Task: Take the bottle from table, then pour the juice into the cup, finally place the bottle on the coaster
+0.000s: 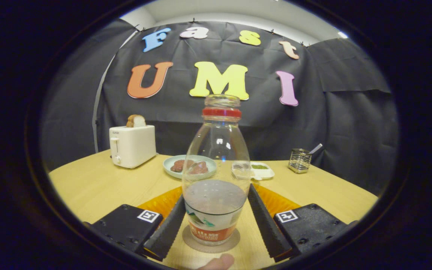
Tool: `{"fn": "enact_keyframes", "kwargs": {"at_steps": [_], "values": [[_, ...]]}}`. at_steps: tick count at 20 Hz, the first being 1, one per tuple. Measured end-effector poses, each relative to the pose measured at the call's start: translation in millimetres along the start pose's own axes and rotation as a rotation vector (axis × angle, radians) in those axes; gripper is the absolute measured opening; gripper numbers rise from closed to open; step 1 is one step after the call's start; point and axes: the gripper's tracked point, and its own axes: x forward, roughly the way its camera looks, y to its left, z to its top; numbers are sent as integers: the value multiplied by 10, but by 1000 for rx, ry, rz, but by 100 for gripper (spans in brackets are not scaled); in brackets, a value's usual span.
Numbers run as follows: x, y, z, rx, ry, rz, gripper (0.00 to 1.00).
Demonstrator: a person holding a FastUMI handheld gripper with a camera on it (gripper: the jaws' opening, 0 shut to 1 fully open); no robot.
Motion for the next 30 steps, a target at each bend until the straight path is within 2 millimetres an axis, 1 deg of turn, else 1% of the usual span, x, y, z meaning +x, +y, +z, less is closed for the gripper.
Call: {"fn": "enact_keyframes", "kwargs": {"at_steps": [1, 2, 4, 7, 10, 13, 17, 20, 24, 26, 29, 30], "values": [[9, -6, -32, 4, 9, 4, 100], [-10, 18, -29, 17, 10, 20, 100], [-55, 34, 44, 38, -1, 32, 100], [-103, 45, 151, 21, -6, 37, 100], [-222, 39, 279, 28, -10, 42, 100], [-396, -12, 408, 32, -27, 34, 100], [-717, -28, 723, 41, -60, 41, 100], [-973, -16, 883, 47, -63, 50, 100], [-1426, -56, 1092, 94, -82, 78, 100], [-1676, -159, 1131, 91, -82, 65, 100], [-2072, -205, 1213, 83, -76, 82, 100], [-2216, -268, 1242, 69, -75, 71, 100]]}}
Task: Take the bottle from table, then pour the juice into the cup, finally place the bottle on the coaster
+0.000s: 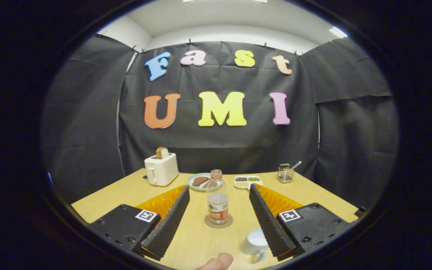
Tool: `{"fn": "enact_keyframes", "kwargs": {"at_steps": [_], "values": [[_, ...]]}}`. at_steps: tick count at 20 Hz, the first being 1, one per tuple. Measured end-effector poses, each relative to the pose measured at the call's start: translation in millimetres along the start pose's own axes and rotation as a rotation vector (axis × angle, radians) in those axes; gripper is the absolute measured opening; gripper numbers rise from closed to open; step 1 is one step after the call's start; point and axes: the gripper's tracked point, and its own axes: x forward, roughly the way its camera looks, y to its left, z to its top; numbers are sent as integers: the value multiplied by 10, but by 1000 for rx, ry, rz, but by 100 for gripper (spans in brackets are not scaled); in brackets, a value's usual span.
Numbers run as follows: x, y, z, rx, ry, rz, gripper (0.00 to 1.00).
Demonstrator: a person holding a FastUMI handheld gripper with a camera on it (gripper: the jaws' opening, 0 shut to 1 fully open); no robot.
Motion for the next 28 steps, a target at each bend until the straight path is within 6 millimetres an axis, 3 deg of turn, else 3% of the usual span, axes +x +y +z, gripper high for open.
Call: {"fn": "enact_keyframes", "kwargs": {"at_steps": [2, 5, 12, 15, 23, 28], "values": [[-274, -78, 135, -1, -22, -26, 100], [-652, 2, 317, 33, -42, -8, 100], [-1664, -66, 457, 14, -15, -18, 100], [-1986, -126, 501, -22, -7, -38, 100], [-2479, -136, 704, -36, -33, -49, 100], [-2474, -17, 657, -46, -46, -18, 100]]}}
